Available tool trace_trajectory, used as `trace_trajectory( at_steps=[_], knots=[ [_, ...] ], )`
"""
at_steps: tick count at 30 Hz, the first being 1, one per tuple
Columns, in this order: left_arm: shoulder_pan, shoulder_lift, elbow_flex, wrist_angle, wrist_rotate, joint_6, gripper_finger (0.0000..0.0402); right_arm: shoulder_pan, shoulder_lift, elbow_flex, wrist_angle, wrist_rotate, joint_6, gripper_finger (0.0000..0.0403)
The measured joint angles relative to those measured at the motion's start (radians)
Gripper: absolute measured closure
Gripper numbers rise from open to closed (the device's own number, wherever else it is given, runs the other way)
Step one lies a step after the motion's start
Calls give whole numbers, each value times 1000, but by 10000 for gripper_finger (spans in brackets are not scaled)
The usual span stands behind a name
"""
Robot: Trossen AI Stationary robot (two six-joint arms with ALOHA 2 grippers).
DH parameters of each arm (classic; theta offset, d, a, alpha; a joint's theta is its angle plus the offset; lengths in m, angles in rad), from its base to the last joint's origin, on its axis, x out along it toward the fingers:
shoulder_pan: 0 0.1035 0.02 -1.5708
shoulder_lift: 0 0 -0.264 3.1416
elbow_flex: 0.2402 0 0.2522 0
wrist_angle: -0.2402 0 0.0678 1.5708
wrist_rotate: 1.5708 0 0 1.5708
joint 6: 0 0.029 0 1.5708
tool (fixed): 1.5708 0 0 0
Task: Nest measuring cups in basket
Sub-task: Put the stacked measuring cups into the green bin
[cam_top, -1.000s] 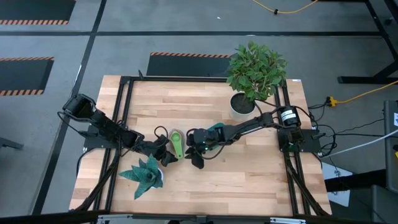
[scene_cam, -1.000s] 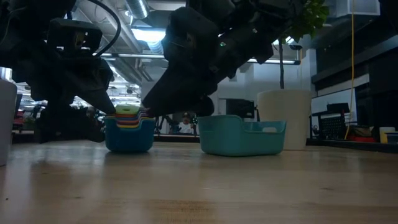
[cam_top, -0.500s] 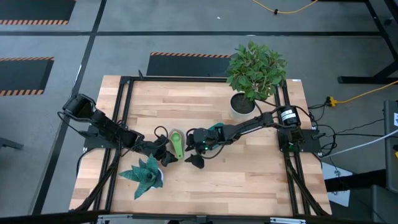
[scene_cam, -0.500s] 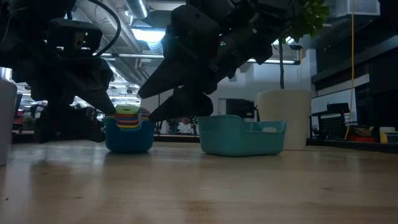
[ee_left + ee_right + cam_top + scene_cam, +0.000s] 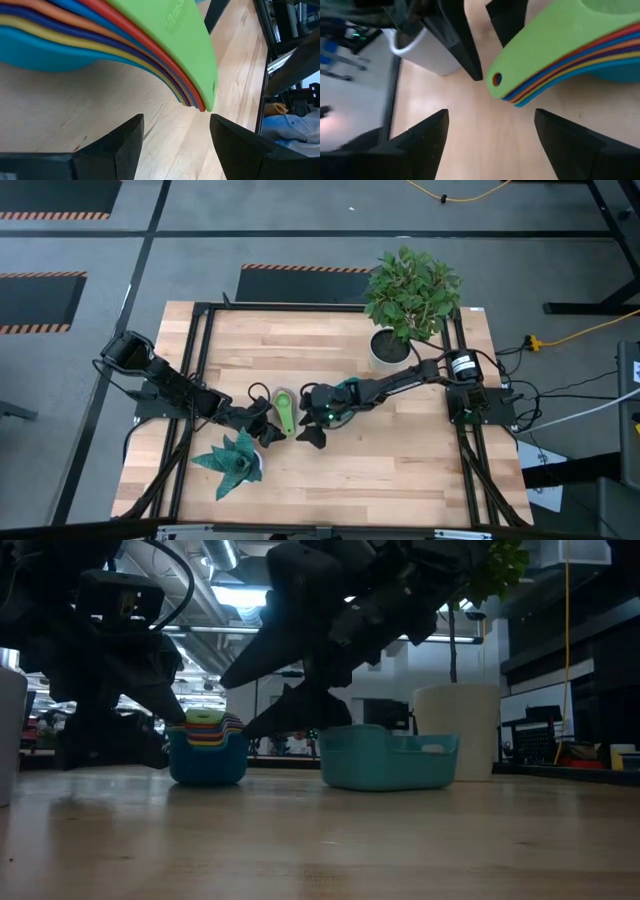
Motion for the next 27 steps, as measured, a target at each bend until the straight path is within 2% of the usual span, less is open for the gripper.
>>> trace_trajectory(
  at_steps=[3,5,15,23,27],
  knots=[
    [0,0,0,0,-1,0,181,-26,0,0,18,-90,41,103],
    [0,0,0,0,-8,0,181,-38,0,0,21,-111,64,103],
    [0,0,0,12,-1,-27,181,-43,-2,0,20,-114,94,103],
    [0,0,1,85,-4,-18,181,-43,-26,0,9,-105,73,103],
    [0,0,1,85,-18,-29,181,-43,-28,0,3,-34,48,103]
  ],
)
